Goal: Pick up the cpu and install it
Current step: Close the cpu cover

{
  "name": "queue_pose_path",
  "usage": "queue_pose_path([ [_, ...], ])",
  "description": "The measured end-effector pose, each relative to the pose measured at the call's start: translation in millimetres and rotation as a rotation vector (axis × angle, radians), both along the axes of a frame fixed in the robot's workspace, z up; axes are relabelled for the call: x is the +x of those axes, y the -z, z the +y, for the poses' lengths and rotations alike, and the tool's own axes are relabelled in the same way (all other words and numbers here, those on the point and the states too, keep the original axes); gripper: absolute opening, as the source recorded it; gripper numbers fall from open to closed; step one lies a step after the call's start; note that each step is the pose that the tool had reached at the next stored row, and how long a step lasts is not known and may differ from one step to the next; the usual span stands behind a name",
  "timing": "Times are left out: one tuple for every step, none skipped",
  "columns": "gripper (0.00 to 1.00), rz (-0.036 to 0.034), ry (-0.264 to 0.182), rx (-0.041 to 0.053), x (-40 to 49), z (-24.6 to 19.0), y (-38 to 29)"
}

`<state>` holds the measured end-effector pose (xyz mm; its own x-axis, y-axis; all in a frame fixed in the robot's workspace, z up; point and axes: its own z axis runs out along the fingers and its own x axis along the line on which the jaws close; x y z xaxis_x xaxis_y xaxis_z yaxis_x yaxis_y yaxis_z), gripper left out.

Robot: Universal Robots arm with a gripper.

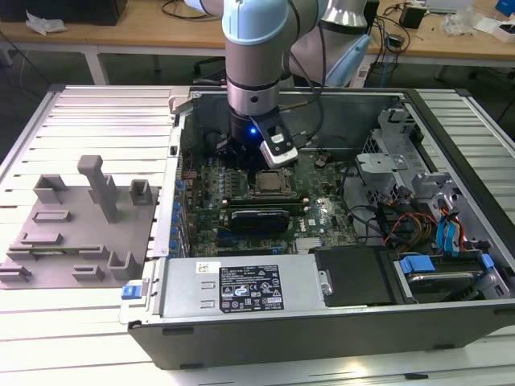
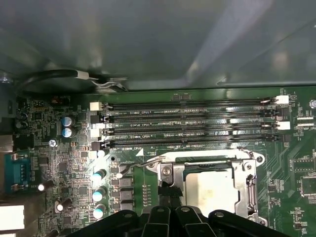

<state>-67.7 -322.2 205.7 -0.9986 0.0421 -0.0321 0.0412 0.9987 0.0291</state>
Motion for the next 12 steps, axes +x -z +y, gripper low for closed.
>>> queue_pose_path([
  [0.11,-0.0001,0.000,-0.0001,0.0,0.0,-0.5],
  [0.11,-0.0002,0.000,-0.0002,0.0,0.0,-1.2],
  [0.11,-0.0001,0.000,-0.0003,0.0,-0.1,-2.1],
  [0.11,-0.0002,0.000,-0.0002,0.0,-0.1,-2.9],
  [0.11,-0.0002,0.000,-0.0003,0.0,-0.1,-5.2],
  [0.11,-0.0002,0.000,-0.0003,0.0,0.0,-8.2],
  [0.11,-0.0002,0.000,-0.0003,0.0,-0.1,-10.3],
  [0.11,-0.0003,0.000,-0.0003,0.0,-0.1,-12.9],
  [0.11,-0.0003,0.000,-0.0003,0.0,-0.1,-15.1],
  [0.11,-0.0002,0.000,-0.0004,0.0,-0.1,-16.7],
  [0.11,-0.0003,0.000,-0.0001,0.1,0.0,-16.7],
  [0.11,-0.0002,0.000,-0.0003,0.8,-0.1,-16.7],
])
